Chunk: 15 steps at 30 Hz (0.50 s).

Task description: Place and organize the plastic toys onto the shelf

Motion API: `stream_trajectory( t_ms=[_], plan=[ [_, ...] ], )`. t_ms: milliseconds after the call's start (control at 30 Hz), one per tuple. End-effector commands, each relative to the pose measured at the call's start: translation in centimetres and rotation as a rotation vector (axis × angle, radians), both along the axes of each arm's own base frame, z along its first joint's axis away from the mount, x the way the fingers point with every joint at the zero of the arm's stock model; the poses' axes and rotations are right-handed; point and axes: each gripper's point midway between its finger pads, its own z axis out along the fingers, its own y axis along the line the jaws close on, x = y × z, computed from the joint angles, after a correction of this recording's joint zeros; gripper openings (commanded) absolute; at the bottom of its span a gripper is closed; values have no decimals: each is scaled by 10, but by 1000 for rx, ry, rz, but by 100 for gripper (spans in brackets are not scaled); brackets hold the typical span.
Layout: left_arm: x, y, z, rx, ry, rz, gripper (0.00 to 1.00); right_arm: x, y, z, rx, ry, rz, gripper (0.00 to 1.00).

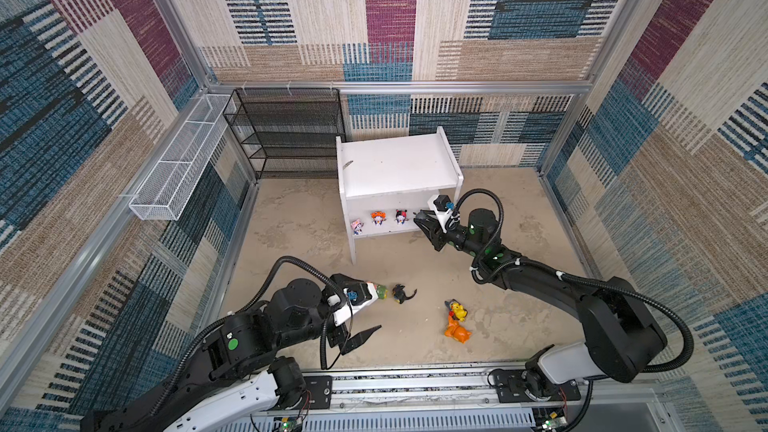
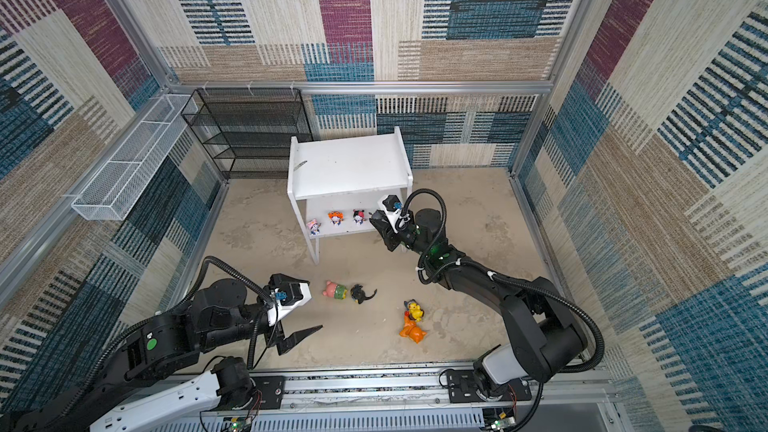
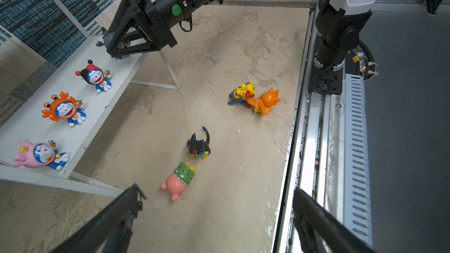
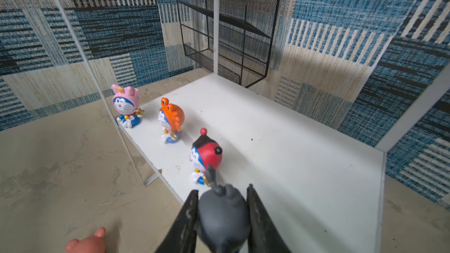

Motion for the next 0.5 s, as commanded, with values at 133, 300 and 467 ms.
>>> stream_trajectory(
  t_ms=[133, 300, 467],
  plan=[
    [1, -3, 5, -23, -9, -4, 99, 7, -5, 8, 61, -46, -53, 24],
    [0, -3, 5, -26, -10, -6, 99, 10, -10, 7, 87, -53, -86, 25],
    [0, -4, 5, -27, -8, -9, 99, 13, -9, 3, 114, -40, -95, 25]
  ],
)
